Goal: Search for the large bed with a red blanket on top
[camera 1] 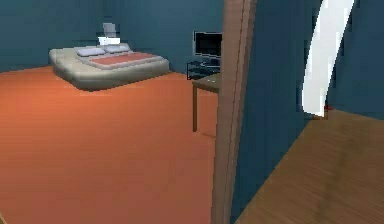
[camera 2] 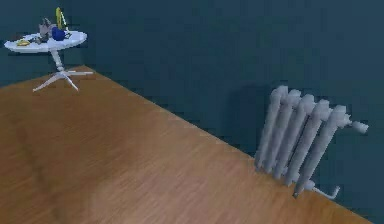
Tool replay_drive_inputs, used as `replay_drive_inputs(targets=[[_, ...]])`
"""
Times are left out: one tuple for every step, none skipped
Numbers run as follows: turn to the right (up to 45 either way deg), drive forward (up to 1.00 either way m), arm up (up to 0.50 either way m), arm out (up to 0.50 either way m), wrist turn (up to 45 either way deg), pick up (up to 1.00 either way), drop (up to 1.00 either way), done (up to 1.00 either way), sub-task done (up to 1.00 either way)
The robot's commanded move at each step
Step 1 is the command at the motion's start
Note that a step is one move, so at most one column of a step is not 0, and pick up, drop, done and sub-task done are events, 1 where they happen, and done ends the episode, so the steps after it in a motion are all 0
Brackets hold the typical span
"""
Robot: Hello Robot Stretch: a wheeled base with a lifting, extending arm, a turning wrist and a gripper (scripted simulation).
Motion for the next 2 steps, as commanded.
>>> replay_drive_inputs(targets=[[0.0,0.3,0.0,0.0,0.0,0.0,0.0,0.0,0.0],[-36.0,0.0,0.0,0.0,0.0,0.0,0.0,0.0,0.0]])
